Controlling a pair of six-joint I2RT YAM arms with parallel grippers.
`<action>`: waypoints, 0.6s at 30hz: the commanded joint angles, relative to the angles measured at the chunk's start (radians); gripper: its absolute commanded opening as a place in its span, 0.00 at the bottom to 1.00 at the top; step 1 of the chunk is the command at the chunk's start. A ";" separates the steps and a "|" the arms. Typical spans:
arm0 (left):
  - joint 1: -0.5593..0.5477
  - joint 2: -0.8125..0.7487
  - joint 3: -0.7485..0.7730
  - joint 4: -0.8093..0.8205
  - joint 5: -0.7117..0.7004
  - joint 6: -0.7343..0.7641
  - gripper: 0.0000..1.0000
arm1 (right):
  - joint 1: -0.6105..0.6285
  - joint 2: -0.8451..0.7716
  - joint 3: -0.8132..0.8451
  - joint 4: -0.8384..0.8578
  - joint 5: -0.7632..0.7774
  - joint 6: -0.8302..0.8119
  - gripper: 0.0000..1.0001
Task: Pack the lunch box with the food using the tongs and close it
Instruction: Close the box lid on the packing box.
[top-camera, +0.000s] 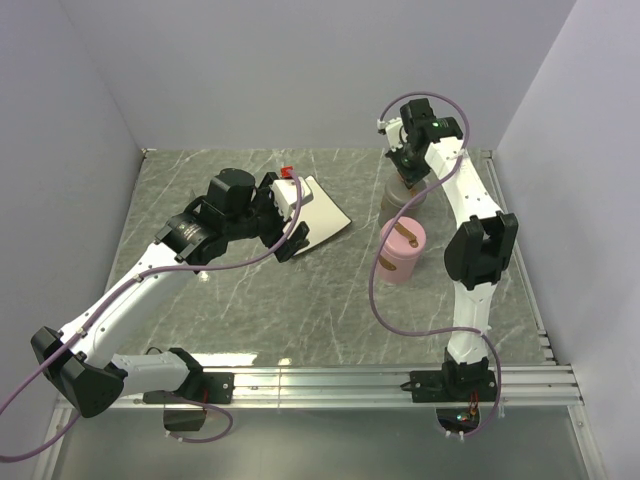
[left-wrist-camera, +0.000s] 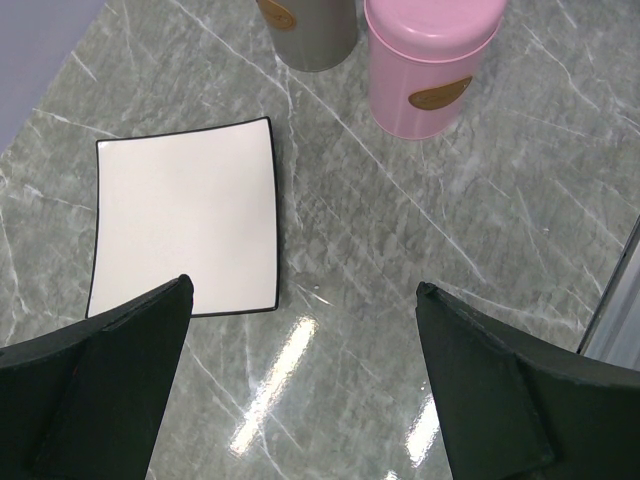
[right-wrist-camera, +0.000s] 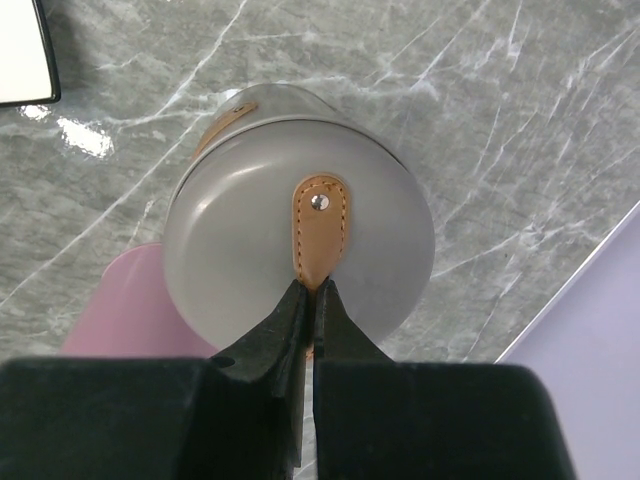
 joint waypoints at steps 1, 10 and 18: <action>0.004 -0.011 0.007 0.013 0.016 -0.004 0.99 | 0.007 -0.001 -0.022 0.003 0.009 -0.010 0.00; 0.003 -0.014 0.008 0.004 0.025 -0.013 0.99 | -0.008 0.043 -0.025 -0.043 -0.109 0.012 0.00; 0.004 -0.009 0.005 0.006 0.033 -0.024 0.99 | -0.012 0.005 -0.025 -0.048 -0.164 0.030 0.20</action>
